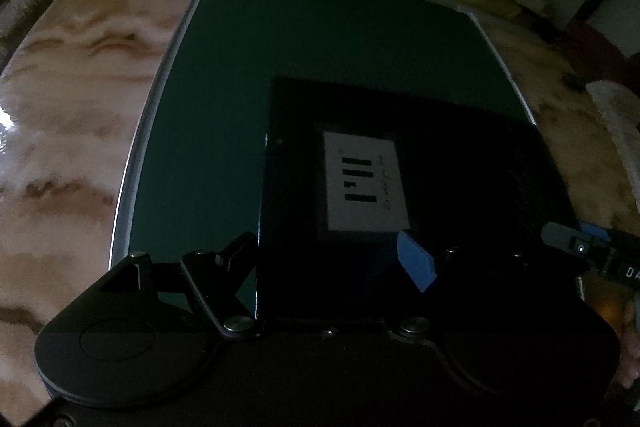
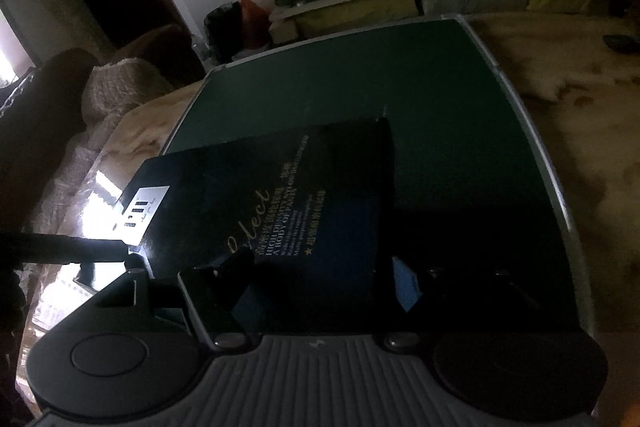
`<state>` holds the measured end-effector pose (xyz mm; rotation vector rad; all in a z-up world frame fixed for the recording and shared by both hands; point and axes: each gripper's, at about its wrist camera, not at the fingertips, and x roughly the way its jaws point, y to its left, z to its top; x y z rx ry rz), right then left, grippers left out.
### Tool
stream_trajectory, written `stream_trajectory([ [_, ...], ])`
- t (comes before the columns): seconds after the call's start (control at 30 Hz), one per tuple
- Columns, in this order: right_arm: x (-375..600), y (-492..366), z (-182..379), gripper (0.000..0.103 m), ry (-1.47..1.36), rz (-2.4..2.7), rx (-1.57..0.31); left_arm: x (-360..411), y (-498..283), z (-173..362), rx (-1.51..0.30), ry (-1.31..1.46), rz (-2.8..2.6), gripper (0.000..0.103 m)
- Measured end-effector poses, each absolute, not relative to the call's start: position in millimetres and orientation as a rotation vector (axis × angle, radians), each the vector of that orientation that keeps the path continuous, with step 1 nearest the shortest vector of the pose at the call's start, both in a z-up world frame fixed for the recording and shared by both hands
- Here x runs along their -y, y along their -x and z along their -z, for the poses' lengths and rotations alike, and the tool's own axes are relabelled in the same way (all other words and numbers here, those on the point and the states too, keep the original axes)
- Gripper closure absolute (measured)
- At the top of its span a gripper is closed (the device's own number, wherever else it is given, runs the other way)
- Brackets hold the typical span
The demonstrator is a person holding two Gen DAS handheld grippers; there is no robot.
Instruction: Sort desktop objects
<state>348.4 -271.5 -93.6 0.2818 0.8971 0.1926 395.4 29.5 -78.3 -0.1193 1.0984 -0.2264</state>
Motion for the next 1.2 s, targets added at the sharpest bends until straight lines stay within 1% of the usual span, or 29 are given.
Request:
stream_trajectory([
  [0.5,279.7,-244.5,67.0,0.027,-0.309,-0.177,-0.885,-16.3,-293.5,43.9,-1.08,0.067,0.223,0.027],
  [0.83,283.3,-183.0,71.8,0.027,-0.322,-0.182,-0.89,-11.4,-225.5,43.9,-1.087,0.052,0.205,0.026],
  [1.2,280.9,-137.0,83.4,0.027,-0.318,-0.174,-0.899,-14.7,-184.2,57.7,-1.101,0.05,0.196,0.026],
])
